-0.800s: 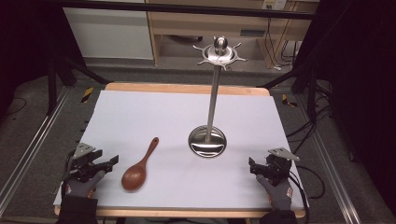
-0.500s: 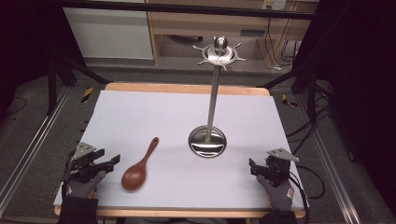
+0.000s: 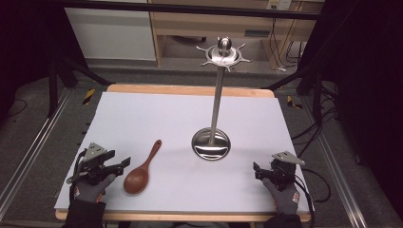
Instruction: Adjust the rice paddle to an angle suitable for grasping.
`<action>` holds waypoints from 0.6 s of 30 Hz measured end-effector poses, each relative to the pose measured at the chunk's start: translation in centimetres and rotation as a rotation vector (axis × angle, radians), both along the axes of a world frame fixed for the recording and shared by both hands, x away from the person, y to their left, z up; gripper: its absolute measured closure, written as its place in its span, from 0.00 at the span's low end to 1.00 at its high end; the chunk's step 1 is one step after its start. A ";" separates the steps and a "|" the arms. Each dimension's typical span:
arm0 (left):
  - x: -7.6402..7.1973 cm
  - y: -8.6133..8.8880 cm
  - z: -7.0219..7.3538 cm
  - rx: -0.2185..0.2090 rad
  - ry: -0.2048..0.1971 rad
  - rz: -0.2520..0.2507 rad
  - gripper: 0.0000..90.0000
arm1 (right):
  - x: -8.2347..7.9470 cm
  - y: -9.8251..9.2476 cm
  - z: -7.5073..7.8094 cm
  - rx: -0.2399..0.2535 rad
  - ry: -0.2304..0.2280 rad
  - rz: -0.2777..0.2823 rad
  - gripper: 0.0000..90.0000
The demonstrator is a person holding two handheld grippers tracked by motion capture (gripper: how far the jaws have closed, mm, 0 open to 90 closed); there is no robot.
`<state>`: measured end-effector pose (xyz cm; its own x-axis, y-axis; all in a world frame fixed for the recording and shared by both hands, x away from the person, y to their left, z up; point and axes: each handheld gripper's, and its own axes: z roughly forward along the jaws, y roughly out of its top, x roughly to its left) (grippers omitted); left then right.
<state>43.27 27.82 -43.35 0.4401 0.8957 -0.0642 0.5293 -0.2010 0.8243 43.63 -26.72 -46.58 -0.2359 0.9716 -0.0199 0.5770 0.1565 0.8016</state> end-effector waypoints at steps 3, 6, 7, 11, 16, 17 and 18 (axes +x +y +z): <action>0.1 -0.3 0.2 0.004 -0.001 -0.009 0.33 | 0.0 0.1 0.0 -0.008 0.003 0.003 0.10; 0.1 -0.7 0.5 0.004 -0.009 -0.017 0.33 | -0.1 0.1 0.1 -0.016 -0.001 0.003 0.11; 0.1 -0.8 0.6 0.006 -0.008 -0.020 0.33 | -0.1 0.1 0.1 -0.008 0.000 0.004 0.11; 0.3 -1.3 1.0 0.017 -0.016 -0.030 0.32 | -0.1 0.2 0.0 -0.014 0.007 0.008 0.11; 0.6 -2.0 1.5 0.039 -0.021 -0.047 0.31 | -0.1 0.2 0.0 -0.025 0.007 0.013 0.11; 0.7 -2.1 1.5 0.044 -0.019 -0.051 0.31 | -0.1 0.2 0.0 -0.029 0.007 0.010 0.11; 0.7 -2.1 1.5 0.043 -0.021 -0.048 0.31 | 0.0 0.2 -0.1 -0.028 0.010 0.010 0.11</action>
